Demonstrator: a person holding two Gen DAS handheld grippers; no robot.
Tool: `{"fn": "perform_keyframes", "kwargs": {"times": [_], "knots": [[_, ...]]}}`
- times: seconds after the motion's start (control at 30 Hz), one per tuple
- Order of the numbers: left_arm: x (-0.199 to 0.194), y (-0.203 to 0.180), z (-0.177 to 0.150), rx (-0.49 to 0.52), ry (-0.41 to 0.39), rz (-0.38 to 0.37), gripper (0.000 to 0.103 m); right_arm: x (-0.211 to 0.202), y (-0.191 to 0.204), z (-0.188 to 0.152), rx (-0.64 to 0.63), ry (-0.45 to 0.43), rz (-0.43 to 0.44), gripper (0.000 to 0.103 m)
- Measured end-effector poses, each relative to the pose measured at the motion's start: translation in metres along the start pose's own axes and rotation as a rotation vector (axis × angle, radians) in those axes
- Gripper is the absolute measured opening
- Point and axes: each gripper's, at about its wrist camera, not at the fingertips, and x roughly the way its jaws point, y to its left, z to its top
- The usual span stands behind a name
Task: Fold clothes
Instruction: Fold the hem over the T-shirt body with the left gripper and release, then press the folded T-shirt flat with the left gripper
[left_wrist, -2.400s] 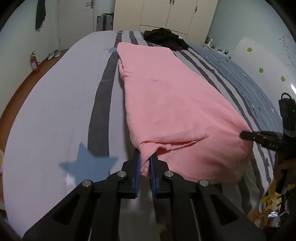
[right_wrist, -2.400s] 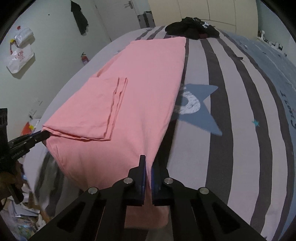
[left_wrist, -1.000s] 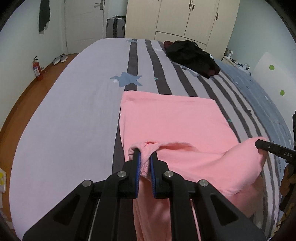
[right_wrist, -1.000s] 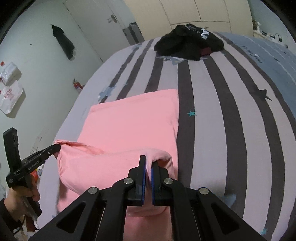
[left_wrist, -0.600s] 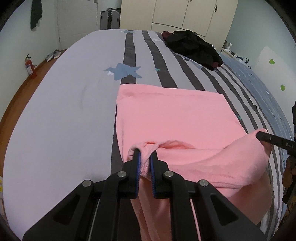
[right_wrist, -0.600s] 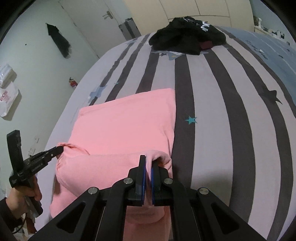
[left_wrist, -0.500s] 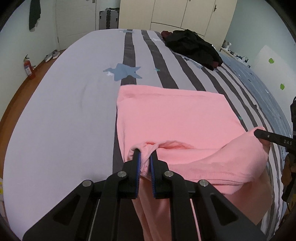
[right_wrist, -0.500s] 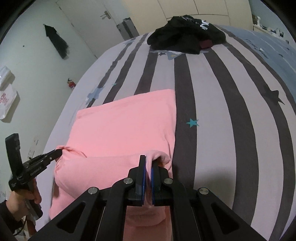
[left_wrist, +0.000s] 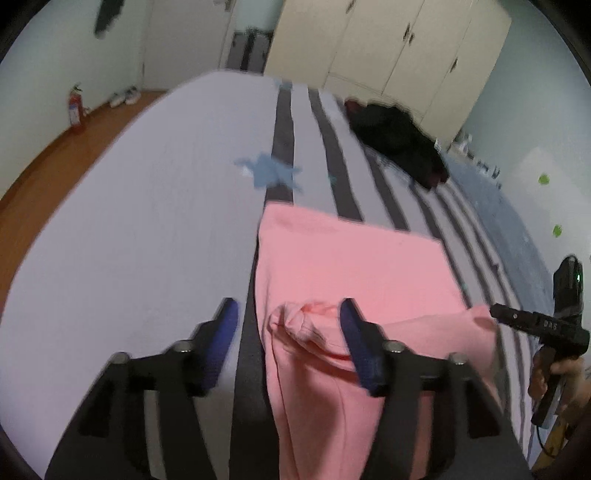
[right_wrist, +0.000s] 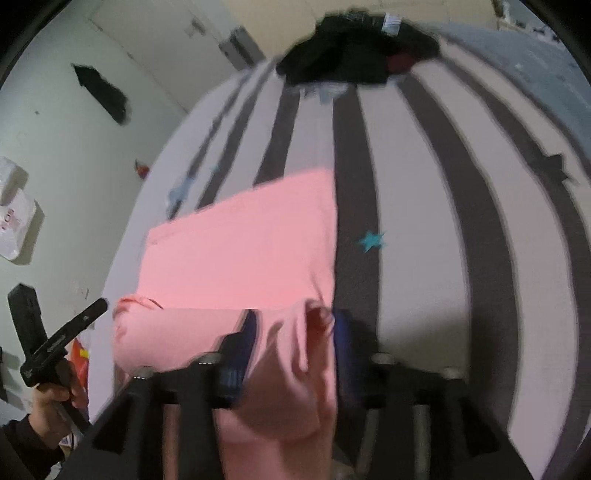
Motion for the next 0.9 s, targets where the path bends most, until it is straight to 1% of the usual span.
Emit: {"fn": "perform_keyframes", "kwargs": {"times": [0.03,0.07,0.1,0.13,0.23,0.27,0.33,0.43,0.47,0.57,0.63,0.7,0.8,0.87,0.9], "knots": [[-0.007,-0.002,-0.003,0.006,-0.01,-0.016,0.055,-0.007,-0.001,-0.003,-0.003,-0.012,0.003,0.051],[-0.008,-0.008,-0.009,0.031,0.002,-0.022,0.055,-0.015,-0.002,-0.006,-0.007,-0.024,0.006,0.051],[-0.007,-0.015,-0.016,0.068,0.027,-0.034,0.047,-0.02,0.001,-0.013,-0.032,-0.02,0.0,0.051],[-0.006,-0.023,-0.024,0.102,0.053,-0.046,0.034,-0.024,0.004,-0.02,-0.059,-0.015,-0.007,0.051],[0.009,-0.04,-0.042,0.142,0.142,-0.088,0.024,-0.027,0.018,-0.046,-0.131,0.028,-0.005,0.048],[0.014,-0.045,-0.047,0.152,0.169,-0.102,0.023,-0.026,0.024,-0.054,-0.15,0.044,0.001,0.047],[0.023,-0.052,-0.054,0.174,0.2,-0.114,0.023,-0.016,0.041,-0.07,-0.196,0.091,0.024,0.042],[0.037,-0.061,-0.05,0.176,0.206,-0.122,0.023,0.003,0.062,-0.086,-0.269,0.154,0.041,0.041],[0.041,-0.063,-0.046,0.174,0.202,-0.122,0.023,0.009,0.068,-0.088,-0.29,0.162,0.043,0.041],[0.052,-0.063,-0.02,0.155,0.156,-0.123,0.023,0.02,0.076,-0.078,-0.312,0.134,0.041,0.041],[0.063,-0.064,0.001,0.149,0.124,-0.111,0.023,0.024,0.074,-0.059,-0.29,0.078,0.037,0.041],[0.074,-0.062,0.024,0.141,0.092,-0.084,0.023,0.029,0.069,-0.024,-0.271,0.013,0.017,0.041],[0.084,-0.05,0.054,0.101,0.051,-0.041,0.023,0.038,0.063,0.033,-0.24,-0.086,-0.023,0.041],[0.083,-0.044,0.065,0.079,0.035,-0.023,0.023,0.026,0.061,0.056,-0.217,-0.154,-0.018,0.041],[0.079,-0.043,0.065,0.084,0.026,-0.02,0.023,0.02,0.06,0.068,-0.204,-0.188,-0.015,0.041]]}}
